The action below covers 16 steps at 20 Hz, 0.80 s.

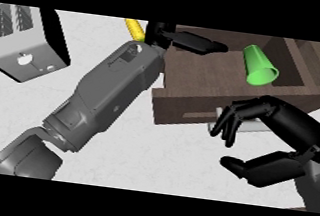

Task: Pick up the cup, place it into the drawer and close the drawer

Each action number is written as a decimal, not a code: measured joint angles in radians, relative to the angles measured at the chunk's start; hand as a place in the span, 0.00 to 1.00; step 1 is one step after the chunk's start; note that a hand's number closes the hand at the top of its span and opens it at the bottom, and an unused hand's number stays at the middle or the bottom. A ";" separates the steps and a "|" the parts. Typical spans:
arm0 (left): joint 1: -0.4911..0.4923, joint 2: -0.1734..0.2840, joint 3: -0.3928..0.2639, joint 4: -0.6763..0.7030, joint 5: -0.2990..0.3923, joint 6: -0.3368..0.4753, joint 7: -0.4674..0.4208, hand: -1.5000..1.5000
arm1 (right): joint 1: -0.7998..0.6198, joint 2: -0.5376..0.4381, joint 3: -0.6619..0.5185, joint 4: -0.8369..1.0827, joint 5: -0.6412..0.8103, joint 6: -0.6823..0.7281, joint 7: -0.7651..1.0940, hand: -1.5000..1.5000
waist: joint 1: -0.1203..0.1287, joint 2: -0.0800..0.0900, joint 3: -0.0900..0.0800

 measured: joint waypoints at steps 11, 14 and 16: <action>0.057 0.003 0.018 -0.022 0.062 -0.024 -0.065 0.00 | 0.083 -0.022 0.140 0.139 0.501 -0.132 -0.130 0.00 | 0.122 -0.017 0.001; 0.098 0.004 0.021 -0.042 0.066 -0.040 -0.087 0.00 | 0.051 -0.007 0.179 0.289 0.594 -0.167 -0.195 0.00 | 0.146 -0.018 0.001; 0.121 0.024 0.026 -0.061 0.069 -0.062 -0.086 0.00 | 0.019 0.002 0.200 0.400 0.649 -0.192 -0.240 1.00 | 0.166 -0.019 0.001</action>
